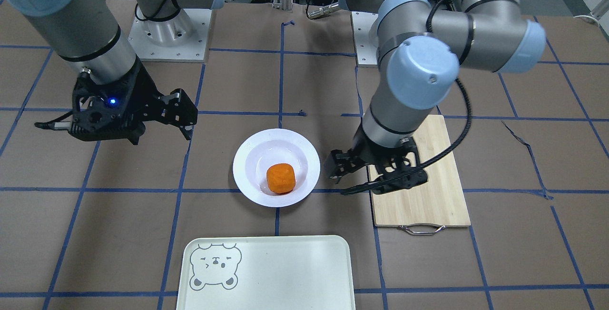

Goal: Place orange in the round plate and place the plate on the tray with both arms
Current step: 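Raise the left gripper away while the right gripper reaches to the plate rim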

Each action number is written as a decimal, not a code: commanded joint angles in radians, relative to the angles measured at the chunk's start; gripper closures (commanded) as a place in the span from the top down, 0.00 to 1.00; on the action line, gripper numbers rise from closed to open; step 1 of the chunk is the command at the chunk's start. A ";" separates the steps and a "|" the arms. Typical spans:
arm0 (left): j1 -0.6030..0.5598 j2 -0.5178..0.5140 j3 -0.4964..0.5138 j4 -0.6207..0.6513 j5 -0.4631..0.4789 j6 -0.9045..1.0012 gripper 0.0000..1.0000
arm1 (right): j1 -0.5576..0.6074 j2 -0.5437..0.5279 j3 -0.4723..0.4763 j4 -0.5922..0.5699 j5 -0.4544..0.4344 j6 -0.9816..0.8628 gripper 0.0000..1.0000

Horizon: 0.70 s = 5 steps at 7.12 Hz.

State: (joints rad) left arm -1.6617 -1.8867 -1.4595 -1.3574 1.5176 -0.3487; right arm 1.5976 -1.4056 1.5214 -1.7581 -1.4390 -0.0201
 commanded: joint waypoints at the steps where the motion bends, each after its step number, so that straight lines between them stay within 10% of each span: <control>1: 0.094 0.072 0.126 -0.198 0.050 0.100 1.00 | 0.005 0.039 0.215 -0.299 0.089 0.043 1.00; 5: 0.152 0.138 0.125 -0.201 0.110 0.102 1.00 | 0.041 0.107 0.492 -0.656 0.233 0.220 1.00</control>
State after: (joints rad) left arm -1.5409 -1.7564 -1.3239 -1.5828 1.6139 -0.2493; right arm 1.6243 -1.3330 1.9555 -2.3298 -1.2868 0.1292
